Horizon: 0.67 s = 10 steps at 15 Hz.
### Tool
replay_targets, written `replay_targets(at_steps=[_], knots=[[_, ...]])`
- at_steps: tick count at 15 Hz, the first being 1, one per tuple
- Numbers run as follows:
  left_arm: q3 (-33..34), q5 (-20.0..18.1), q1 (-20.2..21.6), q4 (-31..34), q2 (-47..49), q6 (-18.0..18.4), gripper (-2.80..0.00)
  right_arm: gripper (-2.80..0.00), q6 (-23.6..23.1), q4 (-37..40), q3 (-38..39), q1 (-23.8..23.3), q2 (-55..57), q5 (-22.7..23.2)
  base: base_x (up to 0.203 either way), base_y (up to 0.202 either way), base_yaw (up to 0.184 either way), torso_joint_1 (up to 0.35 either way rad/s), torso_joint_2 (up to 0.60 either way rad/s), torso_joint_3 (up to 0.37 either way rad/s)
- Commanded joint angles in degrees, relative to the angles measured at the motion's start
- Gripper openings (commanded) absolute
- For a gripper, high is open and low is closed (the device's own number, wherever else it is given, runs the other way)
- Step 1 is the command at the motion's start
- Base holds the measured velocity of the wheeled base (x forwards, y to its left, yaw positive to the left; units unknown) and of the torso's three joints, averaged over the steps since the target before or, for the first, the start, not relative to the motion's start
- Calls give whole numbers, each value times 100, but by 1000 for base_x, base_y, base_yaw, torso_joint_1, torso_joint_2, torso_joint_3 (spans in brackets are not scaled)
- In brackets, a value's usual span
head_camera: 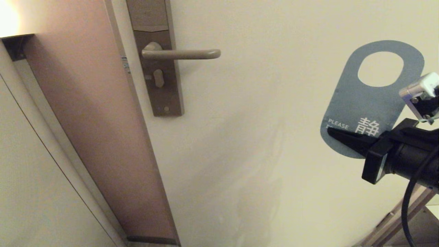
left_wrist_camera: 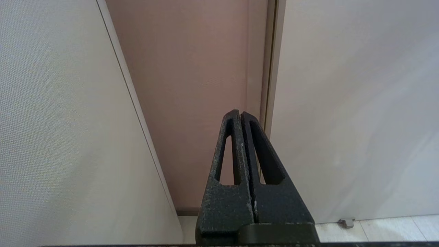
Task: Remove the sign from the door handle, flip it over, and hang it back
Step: Hang the sign back with the other side facing out
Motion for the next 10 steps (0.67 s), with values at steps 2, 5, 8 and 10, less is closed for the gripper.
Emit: replay_targets(at_steps=[2,5,8,10], knots=[[0,1,1,-4,9,0,-280,-280,9,218,-548,75,471,19,0,0,0,0,0,0],[0,1,1,-4,9,0,-280,-280,31,565,-1095,85,809,23,0,0,0,0,0,0],[0,1,1,-4,9,0,-280,-280,28,970,-1505,269,963,-93,0,0,0,0,0,0],[0,1,1,-4,9,0,-280,-280,58,1256,-1782,585,1068,-356,0,0,0,0,0,0]])
